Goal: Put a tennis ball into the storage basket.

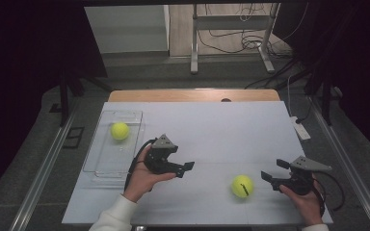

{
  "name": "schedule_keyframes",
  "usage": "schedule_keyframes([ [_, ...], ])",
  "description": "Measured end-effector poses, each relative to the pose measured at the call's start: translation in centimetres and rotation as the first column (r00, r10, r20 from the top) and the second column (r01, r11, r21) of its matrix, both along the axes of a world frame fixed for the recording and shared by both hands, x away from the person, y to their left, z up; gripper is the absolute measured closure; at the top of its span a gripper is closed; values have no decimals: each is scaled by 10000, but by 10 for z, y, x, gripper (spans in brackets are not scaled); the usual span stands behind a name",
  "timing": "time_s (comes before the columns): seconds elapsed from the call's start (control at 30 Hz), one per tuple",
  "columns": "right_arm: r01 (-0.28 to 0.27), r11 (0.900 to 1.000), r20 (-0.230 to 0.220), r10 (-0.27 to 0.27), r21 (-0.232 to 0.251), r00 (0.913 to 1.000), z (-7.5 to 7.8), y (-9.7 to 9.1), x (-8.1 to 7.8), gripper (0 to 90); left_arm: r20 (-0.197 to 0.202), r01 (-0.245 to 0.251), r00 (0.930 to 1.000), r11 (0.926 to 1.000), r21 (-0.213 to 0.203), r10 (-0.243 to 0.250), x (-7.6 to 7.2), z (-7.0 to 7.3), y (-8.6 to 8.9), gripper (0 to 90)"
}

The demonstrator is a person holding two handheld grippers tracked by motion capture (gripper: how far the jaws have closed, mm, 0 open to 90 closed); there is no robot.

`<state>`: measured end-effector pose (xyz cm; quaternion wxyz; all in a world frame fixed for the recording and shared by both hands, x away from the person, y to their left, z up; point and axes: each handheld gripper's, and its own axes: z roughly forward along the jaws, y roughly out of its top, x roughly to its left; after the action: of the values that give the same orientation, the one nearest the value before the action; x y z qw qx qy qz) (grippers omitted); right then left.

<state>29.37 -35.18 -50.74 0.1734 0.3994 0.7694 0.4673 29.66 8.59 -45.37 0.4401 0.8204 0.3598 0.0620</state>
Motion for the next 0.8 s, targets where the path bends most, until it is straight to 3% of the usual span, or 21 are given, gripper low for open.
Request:
schedule_keyframes([
  [0.53,-78,9999,8,78,-85,10000,-1,2,0,134,-38,569,9984,9970,525,-567,1,-8,-28,143],
  [0.8,-127,9998,-9,127,-124,9999,-1,3,0,134,-144,762,9970,9955,557,-755,2,-12,-36,141],
])
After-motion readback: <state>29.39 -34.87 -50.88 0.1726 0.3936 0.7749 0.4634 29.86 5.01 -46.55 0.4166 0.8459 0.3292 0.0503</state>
